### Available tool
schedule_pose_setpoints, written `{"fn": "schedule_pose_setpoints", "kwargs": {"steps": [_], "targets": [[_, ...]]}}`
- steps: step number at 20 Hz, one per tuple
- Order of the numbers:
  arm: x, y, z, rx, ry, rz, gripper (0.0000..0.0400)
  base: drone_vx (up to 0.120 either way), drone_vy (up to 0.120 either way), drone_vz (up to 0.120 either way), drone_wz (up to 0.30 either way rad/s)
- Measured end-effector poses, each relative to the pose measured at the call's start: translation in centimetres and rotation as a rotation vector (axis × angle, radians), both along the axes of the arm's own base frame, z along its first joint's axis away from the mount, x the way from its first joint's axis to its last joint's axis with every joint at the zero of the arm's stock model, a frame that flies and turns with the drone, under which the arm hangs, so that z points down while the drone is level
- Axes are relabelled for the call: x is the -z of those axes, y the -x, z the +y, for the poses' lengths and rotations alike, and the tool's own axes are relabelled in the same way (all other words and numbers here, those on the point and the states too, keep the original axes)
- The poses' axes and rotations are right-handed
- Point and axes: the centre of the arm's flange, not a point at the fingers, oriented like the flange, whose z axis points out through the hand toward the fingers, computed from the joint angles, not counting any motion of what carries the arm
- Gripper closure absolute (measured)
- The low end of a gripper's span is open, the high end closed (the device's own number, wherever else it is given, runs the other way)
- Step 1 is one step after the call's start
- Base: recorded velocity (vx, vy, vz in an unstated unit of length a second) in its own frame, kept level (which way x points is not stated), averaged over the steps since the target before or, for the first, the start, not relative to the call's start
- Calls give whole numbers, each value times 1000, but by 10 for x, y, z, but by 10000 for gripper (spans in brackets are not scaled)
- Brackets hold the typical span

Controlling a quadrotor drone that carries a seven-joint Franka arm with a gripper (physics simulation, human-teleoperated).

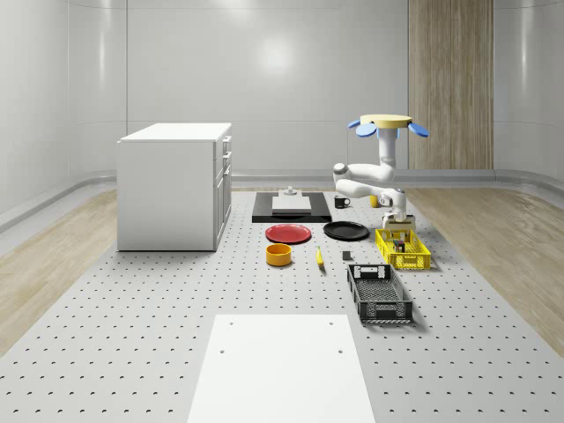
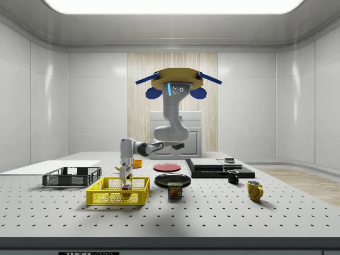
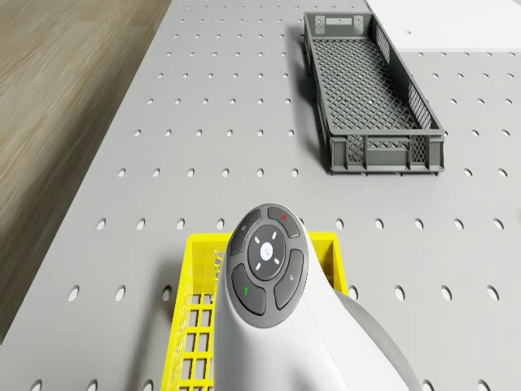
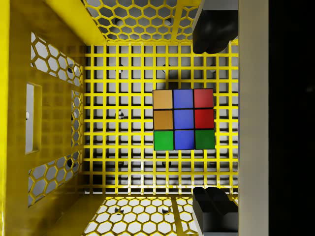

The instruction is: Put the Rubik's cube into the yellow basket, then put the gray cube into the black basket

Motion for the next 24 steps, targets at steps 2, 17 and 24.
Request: {"fn": "schedule_pose_setpoints", "kwargs": {"steps": [2, 17, 24], "targets": [[3, 0, 0, 0, 0, 0, 1, 0, 0, 120, 0], [10, 0, 0, -1, 0, 0, 0, 0, -107, 16, 0], [10, 0, 0, -1, 0, 0, 0, 0, -120, 0, 0]]}}
